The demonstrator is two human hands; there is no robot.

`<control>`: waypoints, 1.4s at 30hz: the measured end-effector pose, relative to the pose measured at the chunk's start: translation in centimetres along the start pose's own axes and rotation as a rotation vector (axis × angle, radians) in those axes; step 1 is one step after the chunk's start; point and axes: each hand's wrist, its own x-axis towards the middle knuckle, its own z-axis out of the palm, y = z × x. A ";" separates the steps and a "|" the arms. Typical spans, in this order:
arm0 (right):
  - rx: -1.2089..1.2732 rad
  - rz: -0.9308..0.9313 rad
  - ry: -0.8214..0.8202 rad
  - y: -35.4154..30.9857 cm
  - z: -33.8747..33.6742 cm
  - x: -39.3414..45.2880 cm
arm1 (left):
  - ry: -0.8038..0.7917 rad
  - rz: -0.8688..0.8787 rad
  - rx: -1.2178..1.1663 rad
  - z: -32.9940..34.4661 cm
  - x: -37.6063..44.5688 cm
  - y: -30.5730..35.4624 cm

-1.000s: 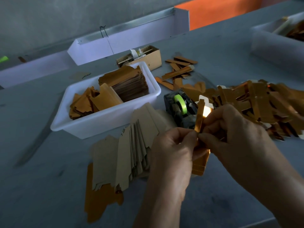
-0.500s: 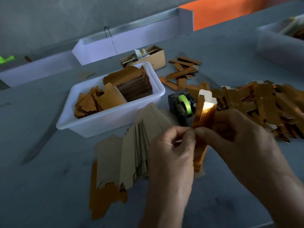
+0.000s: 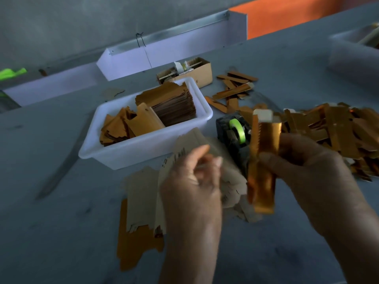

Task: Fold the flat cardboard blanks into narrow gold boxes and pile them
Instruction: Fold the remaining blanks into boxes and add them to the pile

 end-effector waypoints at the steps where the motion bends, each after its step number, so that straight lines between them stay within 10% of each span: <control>1: -0.109 -0.048 0.069 0.2 -0.5 0.6 | 0.100 0.084 0.157 -1.0 0.5 -0.1; 6: -0.555 -0.179 0.330 2.2 -3.7 5.1 | 0.078 -0.071 0.676 -4.4 2.2 -2.2; 12: -0.818 0.086 0.368 4.0 -4.2 7.9 | -0.077 -0.065 0.790 -3.1 1.5 -2.9; 24: -0.491 -0.308 0.350 0.8 -1.2 0.4 | 0.133 -0.024 0.598 -2.8 1.2 -1.4; 30: 0.460 0.237 -0.373 -1.7 1.7 -3.0 | 0.075 0.293 0.627 -0.2 -1.4 0.9; 36: 0.624 0.420 -0.318 0.1 1.8 -2.7 | -0.260 0.286 0.387 1.5 -3.1 0.3; 42: 0.731 0.401 -0.377 0.8 1.3 -2.2 | 0.007 0.192 0.252 -0.5 -1.5 -0.2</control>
